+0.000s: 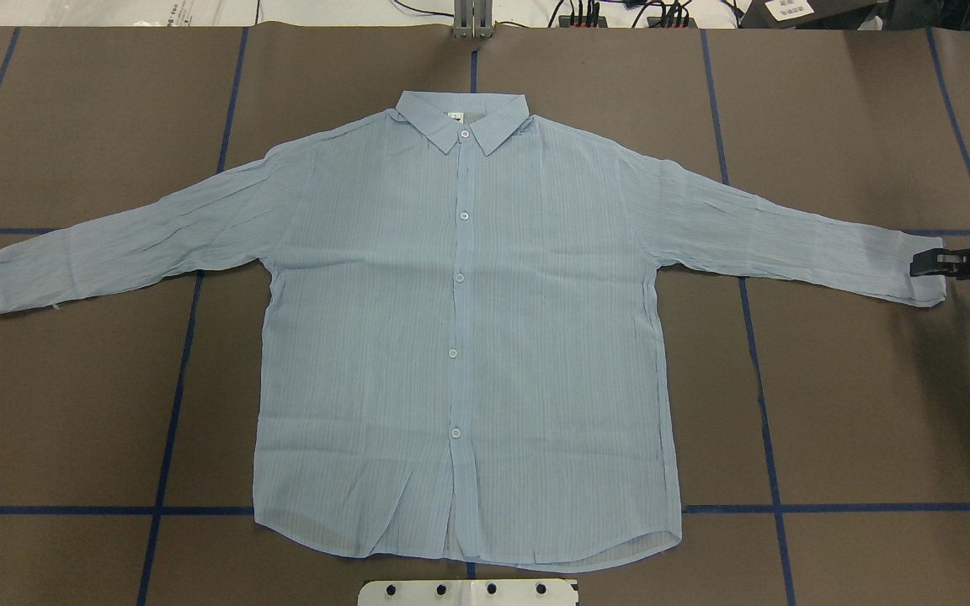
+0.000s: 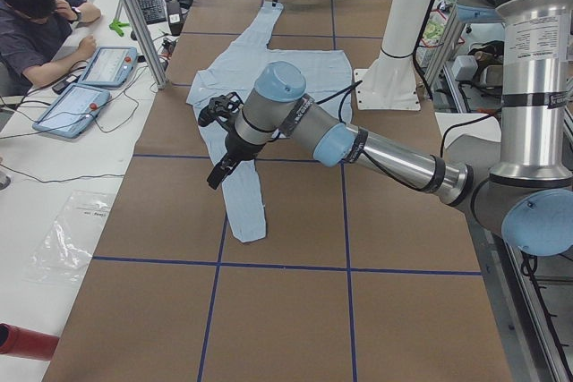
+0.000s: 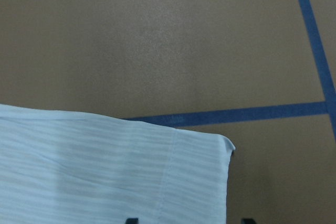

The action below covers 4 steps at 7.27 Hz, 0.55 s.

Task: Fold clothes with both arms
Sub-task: 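Reach the right gripper to the sleeve cuff nearest it and grasp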

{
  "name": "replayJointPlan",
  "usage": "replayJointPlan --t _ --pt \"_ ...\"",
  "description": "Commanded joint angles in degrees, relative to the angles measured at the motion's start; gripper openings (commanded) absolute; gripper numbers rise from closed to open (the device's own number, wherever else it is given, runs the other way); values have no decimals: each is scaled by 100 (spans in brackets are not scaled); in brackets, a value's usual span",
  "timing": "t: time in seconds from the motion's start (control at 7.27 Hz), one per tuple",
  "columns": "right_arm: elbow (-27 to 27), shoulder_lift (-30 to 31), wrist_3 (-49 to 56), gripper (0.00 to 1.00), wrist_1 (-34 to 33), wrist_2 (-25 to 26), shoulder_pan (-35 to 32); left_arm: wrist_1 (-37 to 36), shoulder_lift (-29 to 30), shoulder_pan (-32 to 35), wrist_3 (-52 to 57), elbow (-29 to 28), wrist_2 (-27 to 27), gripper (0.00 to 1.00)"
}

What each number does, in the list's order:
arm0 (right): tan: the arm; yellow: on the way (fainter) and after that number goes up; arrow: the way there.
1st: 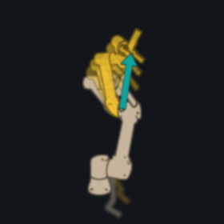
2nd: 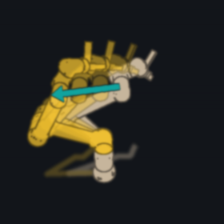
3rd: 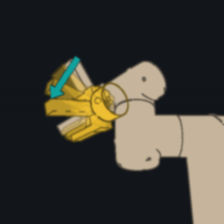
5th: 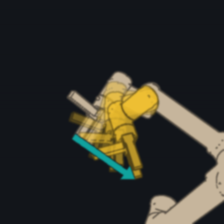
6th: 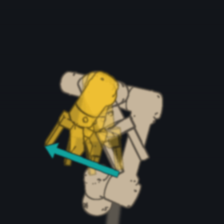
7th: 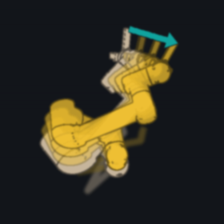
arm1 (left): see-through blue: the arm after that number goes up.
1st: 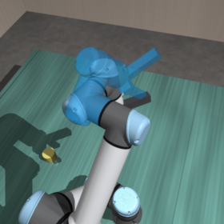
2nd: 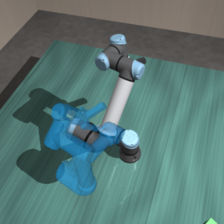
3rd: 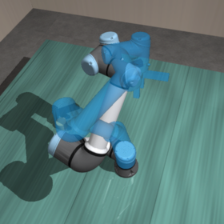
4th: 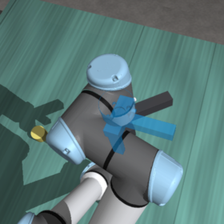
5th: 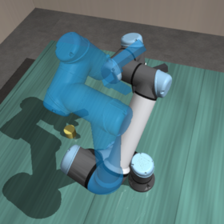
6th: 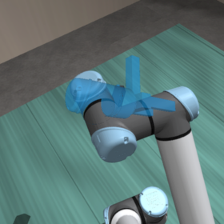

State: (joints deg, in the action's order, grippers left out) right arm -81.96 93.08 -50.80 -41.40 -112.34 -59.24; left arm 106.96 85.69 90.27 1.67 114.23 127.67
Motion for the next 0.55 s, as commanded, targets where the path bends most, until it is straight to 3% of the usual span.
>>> replayJointPlan --t 0.0,0.14,0.41 --pt "48 0 -17 45 9 168 88 0 1 0 0 3 3 100" --pt "40 0 -226 2 18 169 88 0 -8 0 0 12 3 100" --pt "-161 -18 -457 0 202 142 80 0 -8 0 9 12 3 100"
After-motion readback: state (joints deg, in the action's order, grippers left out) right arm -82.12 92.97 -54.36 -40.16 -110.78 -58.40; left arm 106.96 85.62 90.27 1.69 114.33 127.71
